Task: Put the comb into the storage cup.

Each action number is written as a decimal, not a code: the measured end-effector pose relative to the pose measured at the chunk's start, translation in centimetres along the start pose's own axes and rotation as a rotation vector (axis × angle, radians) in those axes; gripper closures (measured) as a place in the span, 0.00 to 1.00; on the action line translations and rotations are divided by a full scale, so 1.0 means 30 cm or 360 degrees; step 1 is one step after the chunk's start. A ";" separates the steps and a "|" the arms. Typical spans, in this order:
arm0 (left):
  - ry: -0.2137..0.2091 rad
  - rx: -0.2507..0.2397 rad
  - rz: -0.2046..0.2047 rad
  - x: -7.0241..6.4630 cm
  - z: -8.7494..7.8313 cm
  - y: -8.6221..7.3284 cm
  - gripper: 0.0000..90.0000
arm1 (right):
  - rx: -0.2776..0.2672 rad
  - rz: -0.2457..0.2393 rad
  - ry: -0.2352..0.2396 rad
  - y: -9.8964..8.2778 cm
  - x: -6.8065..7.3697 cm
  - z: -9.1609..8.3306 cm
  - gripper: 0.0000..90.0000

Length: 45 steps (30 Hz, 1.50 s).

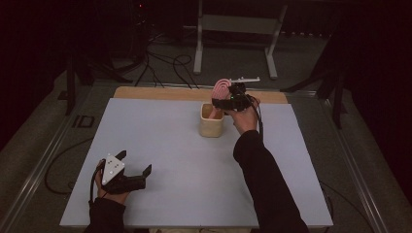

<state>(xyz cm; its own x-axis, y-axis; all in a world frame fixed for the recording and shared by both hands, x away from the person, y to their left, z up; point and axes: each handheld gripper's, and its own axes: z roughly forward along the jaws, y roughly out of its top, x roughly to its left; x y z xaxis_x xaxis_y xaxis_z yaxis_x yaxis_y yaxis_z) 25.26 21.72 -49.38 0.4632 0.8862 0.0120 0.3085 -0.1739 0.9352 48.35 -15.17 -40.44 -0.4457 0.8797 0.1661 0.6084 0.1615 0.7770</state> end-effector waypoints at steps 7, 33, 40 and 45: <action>0.0006 -0.0001 0.0002 0.001 -0.001 0.000 0.00 | 0.0014 -0.0010 0.0026 -0.002 0.001 -0.002 0.15; 0.0015 -0.0001 0.0008 -0.001 -0.002 0.000 0.00 | 0.0040 -0.0059 0.0067 -0.036 -0.020 -0.021 0.11; 0.0019 -0.0002 0.0007 0.000 -0.002 0.000 0.00 | 0.0042 -0.0091 0.0072 -0.048 -0.031 -0.037 0.11; 0.0021 -0.0003 0.0007 -0.001 -0.002 0.000 0.00 | 0.0014 -0.0080 0.0098 -0.064 -0.037 -0.059 0.11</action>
<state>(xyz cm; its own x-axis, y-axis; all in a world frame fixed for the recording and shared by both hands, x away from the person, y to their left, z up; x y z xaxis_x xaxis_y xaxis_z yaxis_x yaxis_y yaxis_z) 25.19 21.74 -49.36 0.4535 0.8910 0.0206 0.3048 -0.1767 0.9359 46.51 -17.25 -41.04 -0.5152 0.8411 0.1643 0.5900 0.2091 0.7798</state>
